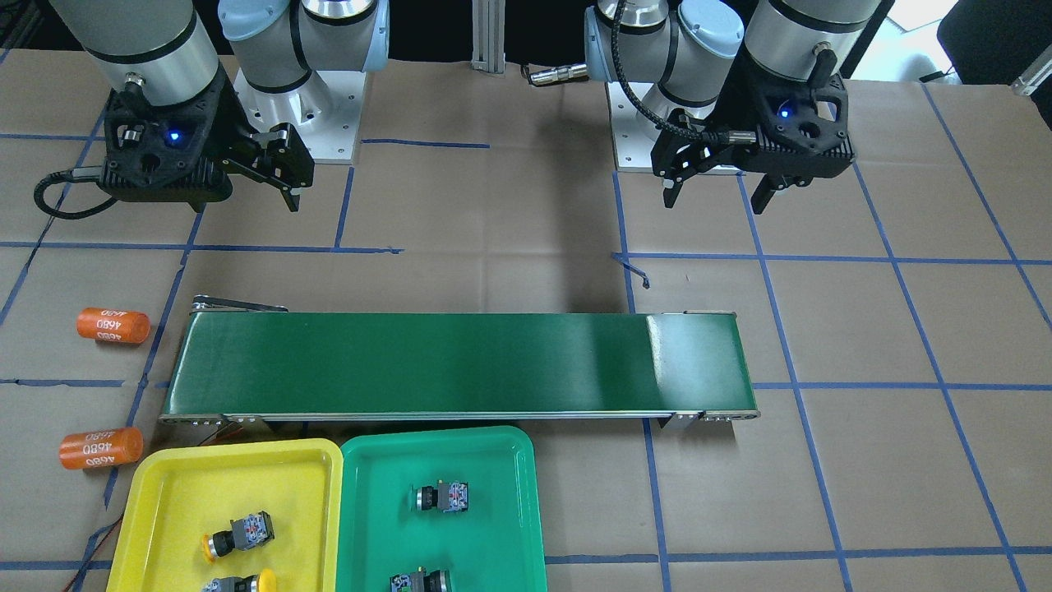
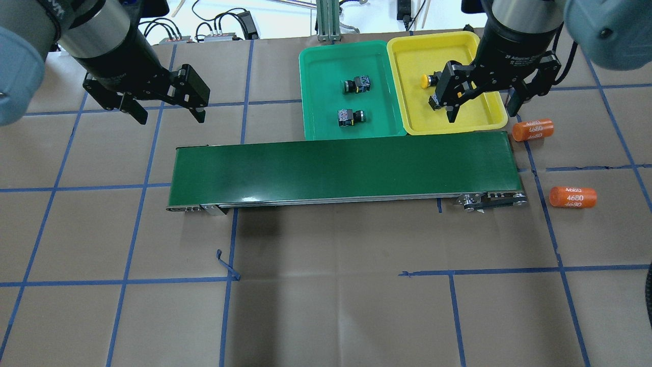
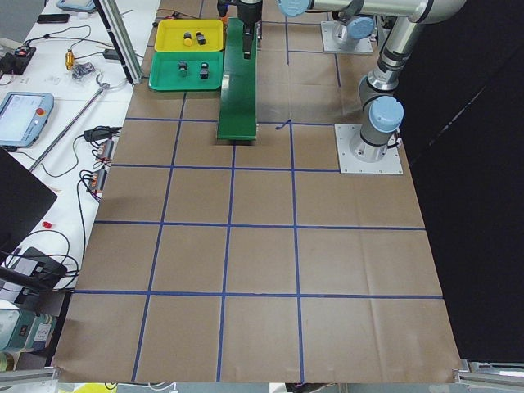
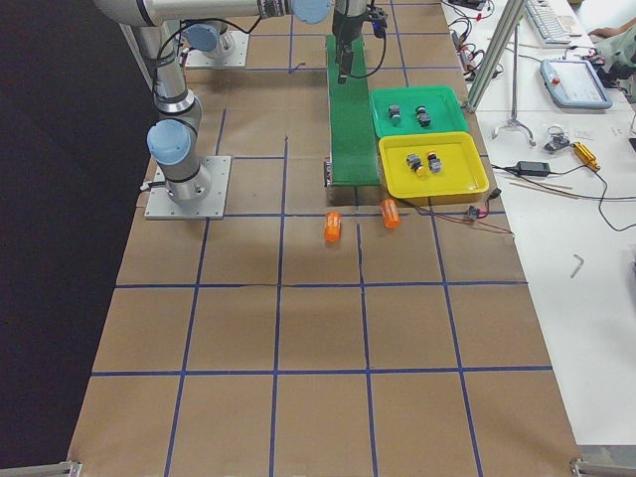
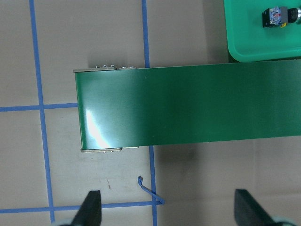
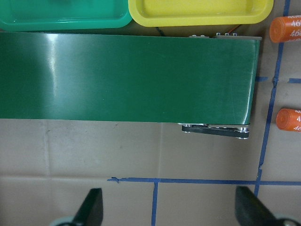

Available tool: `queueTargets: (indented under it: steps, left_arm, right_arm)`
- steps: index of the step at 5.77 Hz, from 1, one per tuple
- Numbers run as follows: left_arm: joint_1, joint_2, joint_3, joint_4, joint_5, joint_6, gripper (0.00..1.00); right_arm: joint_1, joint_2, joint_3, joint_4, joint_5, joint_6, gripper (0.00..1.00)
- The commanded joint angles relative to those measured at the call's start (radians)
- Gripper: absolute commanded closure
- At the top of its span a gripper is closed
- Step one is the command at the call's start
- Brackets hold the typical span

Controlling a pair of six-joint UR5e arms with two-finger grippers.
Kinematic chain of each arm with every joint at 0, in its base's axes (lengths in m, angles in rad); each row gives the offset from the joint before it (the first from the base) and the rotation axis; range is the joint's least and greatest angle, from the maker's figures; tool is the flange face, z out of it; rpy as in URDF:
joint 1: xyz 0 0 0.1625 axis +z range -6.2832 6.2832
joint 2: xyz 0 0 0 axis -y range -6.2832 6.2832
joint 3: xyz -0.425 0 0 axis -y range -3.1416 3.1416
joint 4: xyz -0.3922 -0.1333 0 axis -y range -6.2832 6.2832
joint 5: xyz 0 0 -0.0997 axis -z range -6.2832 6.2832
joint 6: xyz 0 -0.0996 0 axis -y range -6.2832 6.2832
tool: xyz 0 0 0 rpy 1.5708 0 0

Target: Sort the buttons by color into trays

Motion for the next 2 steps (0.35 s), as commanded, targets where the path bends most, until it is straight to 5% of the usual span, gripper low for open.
queueTargets:
  steps: [1, 2]
  left_arm:
    - [0.010, 0.005, 0.000, -0.006, 0.003, 0.000, 0.01]
    - [0.027, 0.027, -0.001, -0.047, 0.004, 0.002, 0.01]
  right_arm:
    - [-0.001, -0.001, 0.002, -0.003, 0.003, 0.000, 0.00]
    - [-0.001, -0.001, 0.002, 0.000, 0.003, 0.001, 0.00]
